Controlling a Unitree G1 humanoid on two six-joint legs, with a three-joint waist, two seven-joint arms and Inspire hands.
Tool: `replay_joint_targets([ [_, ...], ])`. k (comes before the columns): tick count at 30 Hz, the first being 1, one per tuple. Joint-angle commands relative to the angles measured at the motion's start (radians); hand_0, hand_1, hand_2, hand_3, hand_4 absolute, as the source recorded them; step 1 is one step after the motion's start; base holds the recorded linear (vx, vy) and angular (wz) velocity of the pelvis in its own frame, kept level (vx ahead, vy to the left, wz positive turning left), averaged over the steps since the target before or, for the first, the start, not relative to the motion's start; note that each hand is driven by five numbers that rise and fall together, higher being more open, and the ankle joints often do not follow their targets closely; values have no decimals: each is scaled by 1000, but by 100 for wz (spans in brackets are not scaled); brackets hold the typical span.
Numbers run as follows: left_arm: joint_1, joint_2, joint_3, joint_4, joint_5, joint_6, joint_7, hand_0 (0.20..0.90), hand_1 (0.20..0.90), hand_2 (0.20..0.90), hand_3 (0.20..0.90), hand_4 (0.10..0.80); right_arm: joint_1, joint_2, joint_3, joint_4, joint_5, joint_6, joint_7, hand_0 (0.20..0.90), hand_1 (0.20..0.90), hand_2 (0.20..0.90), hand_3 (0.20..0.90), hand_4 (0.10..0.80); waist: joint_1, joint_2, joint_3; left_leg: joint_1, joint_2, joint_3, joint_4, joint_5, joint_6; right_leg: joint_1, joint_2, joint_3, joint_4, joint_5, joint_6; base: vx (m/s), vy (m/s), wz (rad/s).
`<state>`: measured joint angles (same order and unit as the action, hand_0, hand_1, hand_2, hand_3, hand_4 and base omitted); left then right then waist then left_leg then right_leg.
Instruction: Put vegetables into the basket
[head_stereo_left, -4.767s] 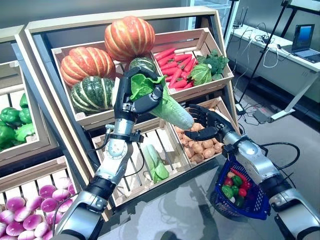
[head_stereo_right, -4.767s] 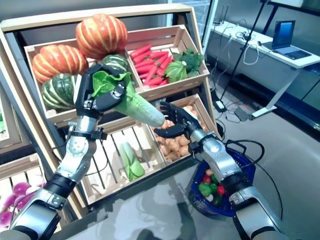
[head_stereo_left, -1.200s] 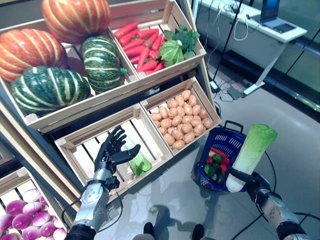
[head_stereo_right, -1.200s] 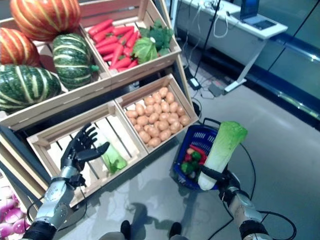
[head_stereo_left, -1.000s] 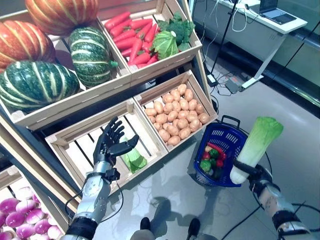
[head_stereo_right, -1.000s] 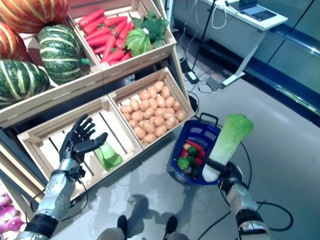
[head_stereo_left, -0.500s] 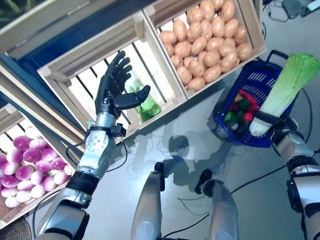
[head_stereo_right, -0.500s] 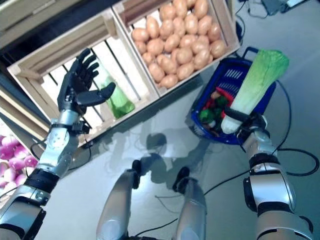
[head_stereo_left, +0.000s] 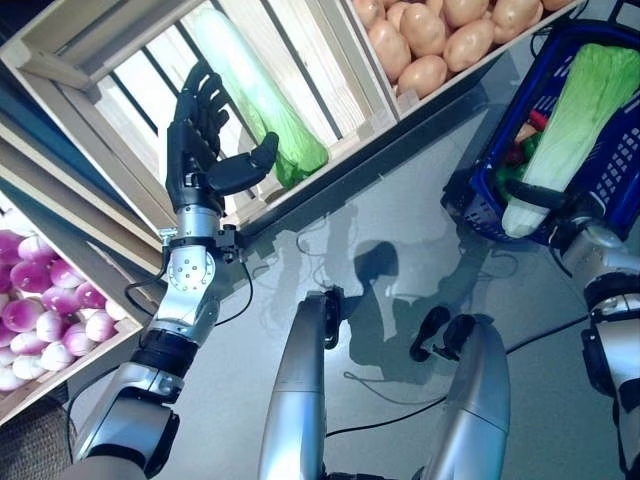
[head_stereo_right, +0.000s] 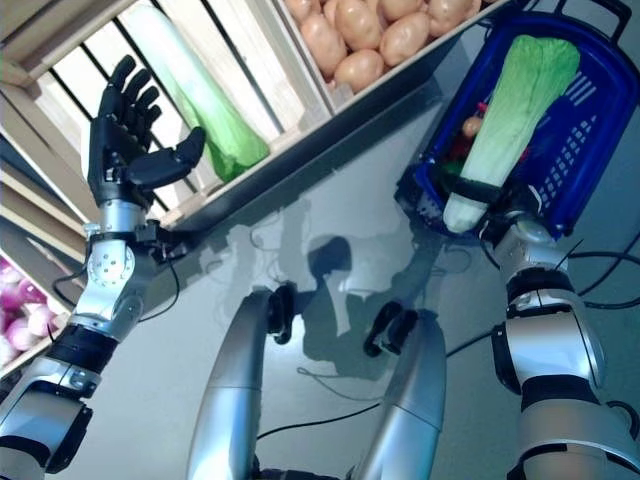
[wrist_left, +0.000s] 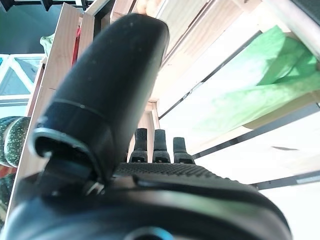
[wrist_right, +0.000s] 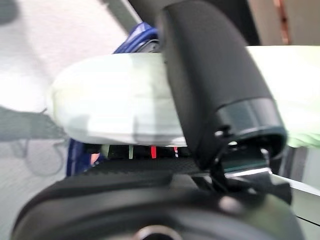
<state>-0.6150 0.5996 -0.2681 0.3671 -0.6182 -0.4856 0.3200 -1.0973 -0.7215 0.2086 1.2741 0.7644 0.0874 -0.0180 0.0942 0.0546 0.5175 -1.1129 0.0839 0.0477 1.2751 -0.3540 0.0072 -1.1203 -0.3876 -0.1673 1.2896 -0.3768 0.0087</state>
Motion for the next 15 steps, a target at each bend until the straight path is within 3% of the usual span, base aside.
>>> replay_joint_targets([
  [1, -102, 25, 94, -65, 69, -175, 61, 900, 900, 900, 900, 800, -81, -108, 28, 36, 48, -49, -32, 900, 900, 900, 900, 800, 13, 32, -65, 34, -22, -22, -22, -140, 44, 35, -1, 60, 32, -116, -62, 17, 65, -6],
  [5, -102, 68, 107, -19, 283, -172, 243, 900, 900, 900, 900, 800, -75, -124, 18, 57, 91, -17, -35, 900, 900, 900, 900, 800, 14, 30, -79, 44, -11, -16, -22, -145, 41, 44, 9, 55, 25, -118, -63, 22, 53, -3],
  [8, -135, 165, 96, 53, 524, -104, 430, 900, 900, 900, 900, 800, -67, -147, 20, 77, 96, -13, -7, 900, 900, 900, 900, 800, 10, 29, -91, 43, 6, -9, -14, -146, 38, 42, 9, 50, 29, -120, -68, 21, 47, -7],
  [12, -194, 297, 39, 179, 719, -43, 578, 900, 900, 900, 900, 800, -52, -180, 25, 82, 167, 23, 27, 900, 900, 900, 900, 800, -3, 25, -104, 55, 31, 5, -28, -139, 29, 54, 13, 44, 15, -114, -70, 25, 54, -8],
  [15, -241, 352, 8, 254, 772, -10, 650, 900, 900, 900, 900, 800, -50, -198, 32, 92, 171, 25, 39, 900, 900, 900, 900, 800, -12, 23, -108, 47, 46, 12, -13, -138, 27, 47, 12, 46, 28, -119, -76, 6, 60, -6],
])
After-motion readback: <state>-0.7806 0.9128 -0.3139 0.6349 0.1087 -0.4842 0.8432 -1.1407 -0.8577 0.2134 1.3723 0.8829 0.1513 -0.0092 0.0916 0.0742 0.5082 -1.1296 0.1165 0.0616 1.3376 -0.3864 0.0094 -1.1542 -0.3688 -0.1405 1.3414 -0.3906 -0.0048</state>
